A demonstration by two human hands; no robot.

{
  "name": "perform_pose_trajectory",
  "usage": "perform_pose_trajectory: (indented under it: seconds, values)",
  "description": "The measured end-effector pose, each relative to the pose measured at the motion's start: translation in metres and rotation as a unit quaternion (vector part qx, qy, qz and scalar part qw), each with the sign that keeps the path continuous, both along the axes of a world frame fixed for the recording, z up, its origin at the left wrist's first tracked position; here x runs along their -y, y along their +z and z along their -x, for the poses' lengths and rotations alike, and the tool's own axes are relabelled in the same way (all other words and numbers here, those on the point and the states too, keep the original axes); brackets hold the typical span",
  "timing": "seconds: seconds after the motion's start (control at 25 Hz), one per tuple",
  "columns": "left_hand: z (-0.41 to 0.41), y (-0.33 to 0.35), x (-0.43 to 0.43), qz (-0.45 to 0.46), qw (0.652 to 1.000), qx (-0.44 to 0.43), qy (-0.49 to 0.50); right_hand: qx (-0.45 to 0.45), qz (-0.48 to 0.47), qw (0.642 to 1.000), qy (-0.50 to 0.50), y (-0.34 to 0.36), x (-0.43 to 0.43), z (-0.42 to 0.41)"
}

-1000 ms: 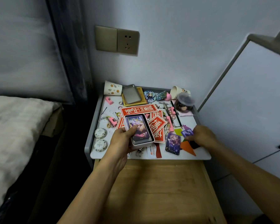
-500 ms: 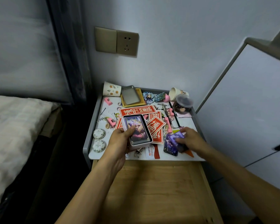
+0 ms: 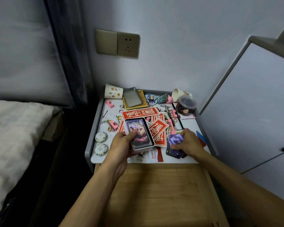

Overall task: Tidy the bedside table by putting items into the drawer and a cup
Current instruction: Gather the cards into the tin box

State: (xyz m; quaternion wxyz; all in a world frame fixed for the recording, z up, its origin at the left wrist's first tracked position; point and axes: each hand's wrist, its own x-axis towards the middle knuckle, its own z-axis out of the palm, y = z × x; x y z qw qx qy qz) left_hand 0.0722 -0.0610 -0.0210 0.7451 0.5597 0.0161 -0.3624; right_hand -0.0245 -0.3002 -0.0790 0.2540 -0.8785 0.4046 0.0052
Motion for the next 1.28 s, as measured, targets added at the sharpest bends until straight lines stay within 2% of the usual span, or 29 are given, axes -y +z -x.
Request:
perform_pose_trajectory:
  seconds: [0.2, 0.36, 0.4, 0.44, 0.48, 0.56, 0.64, 0.72, 1.04, 1.2, 1.28]
  values:
    - [0.001, -0.004, 0.004, -0.012, 1.0, 0.012, -0.007, 0.076, -0.005, 0.997, -0.027, 0.024, -0.001, 0.006]
    - [0.005, -0.009, 0.004, -0.022, 0.999, 0.023, -0.023, 0.144, 0.138, 0.98, 0.015, 0.073, -0.015, 0.027]
    - [0.006, -0.011, 0.005, -0.025, 0.999, 0.027, -0.026, 0.17, 0.129, 0.976, 0.028, 0.085, -0.021, 0.03]
    - [0.008, -0.013, 0.006, -0.028, 0.999, 0.029, -0.025, 0.208, 0.064, 0.975, 0.038, 0.095, -0.03, 0.03]
    - [0.009, -0.014, 0.006, -0.032, 0.999, 0.029, -0.024, 0.241, -0.044, 0.968, 0.044, 0.1, -0.038, 0.027]
    - [0.015, -0.016, 0.008, -0.037, 0.998, 0.029, -0.036, 0.256, -0.235, 0.937, 0.046, 0.1, -0.054, 0.019]
    - [0.023, -0.017, 0.012, -0.038, 0.996, 0.035, -0.067, 0.239, -0.298, 0.923, 0.043, 0.086, -0.059, 0.012]
    - [0.03, -0.017, 0.015, -0.039, 0.994, 0.036, -0.098, 0.244, -0.313, 0.917, 0.042, 0.074, -0.063, 0.009]
    - [0.031, -0.03, 0.018, -0.05, 0.992, 0.019, -0.114, 0.253, -0.29, 0.922, 0.034, 0.046, -0.066, 0.004]
    - [0.035, -0.032, 0.021, -0.048, 0.994, 0.013, -0.095, 0.248, -0.225, 0.941, 0.053, 0.037, -0.068, 0.004]
    - [0.036, -0.033, 0.021, -0.05, 0.996, 0.005, -0.077, 0.223, -0.147, 0.961, 0.067, 0.038, -0.067, 0.004]
